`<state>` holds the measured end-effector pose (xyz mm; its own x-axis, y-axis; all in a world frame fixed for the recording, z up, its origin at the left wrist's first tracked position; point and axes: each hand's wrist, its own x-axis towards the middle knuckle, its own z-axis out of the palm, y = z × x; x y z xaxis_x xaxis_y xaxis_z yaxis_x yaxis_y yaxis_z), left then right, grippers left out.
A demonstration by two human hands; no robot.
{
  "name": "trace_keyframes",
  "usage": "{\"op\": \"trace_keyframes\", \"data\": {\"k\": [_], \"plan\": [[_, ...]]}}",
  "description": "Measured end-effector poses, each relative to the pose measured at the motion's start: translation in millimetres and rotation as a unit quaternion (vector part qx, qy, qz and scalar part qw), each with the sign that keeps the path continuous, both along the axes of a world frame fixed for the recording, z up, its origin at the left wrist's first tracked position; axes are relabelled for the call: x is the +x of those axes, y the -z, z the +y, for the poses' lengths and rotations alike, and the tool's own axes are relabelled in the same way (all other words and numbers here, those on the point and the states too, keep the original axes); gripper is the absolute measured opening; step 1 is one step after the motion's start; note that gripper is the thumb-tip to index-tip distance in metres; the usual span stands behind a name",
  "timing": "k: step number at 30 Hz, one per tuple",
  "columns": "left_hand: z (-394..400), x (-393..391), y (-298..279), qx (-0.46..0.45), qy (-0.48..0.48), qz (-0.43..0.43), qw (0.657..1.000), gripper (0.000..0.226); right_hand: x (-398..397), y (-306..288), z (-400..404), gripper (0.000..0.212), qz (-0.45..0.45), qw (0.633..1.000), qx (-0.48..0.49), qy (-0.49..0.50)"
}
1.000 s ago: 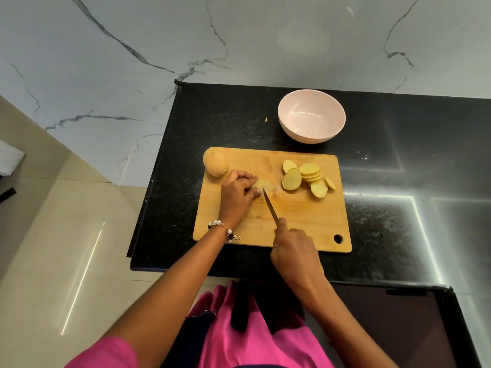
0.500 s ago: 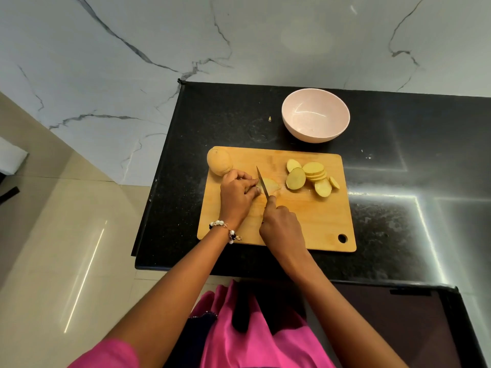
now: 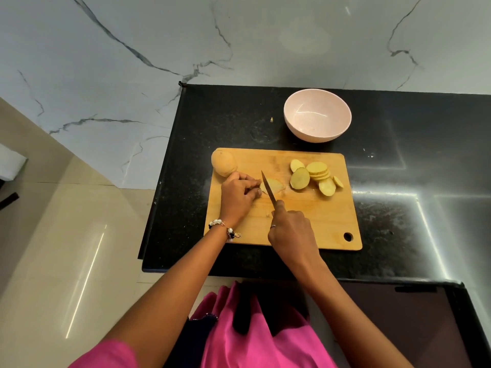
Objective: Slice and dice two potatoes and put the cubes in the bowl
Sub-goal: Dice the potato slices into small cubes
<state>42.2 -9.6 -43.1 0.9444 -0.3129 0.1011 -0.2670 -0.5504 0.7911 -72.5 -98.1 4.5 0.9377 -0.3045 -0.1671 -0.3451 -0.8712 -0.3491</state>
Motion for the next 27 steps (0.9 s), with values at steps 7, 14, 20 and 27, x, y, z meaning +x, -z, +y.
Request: {"op": "trace_keyframes", "data": {"k": [7, 14, 20, 27], "plan": [[-3, -3, 3, -0.001, -0.031, -0.03, 0.999, 0.021, 10, 10, 13, 0.053, 0.009, 0.998, -0.069, -0.007], [-6, -5, 4, -0.019, -0.045, -0.036, 0.998, 0.019, -25, 12, 16, 0.056, 0.045, 0.997, -0.059, -0.026], [5, 2, -5, -0.009, 0.009, 0.023, 1.0, 0.018, -29, 5, 1, 0.043, -0.05, 0.997, 0.047, 0.023], [22, 4, -15, -0.063, -0.084, 0.039, 0.994, 0.019, 1, 20, 27, 0.048, -0.042, 0.998, 0.043, 0.005]]}}
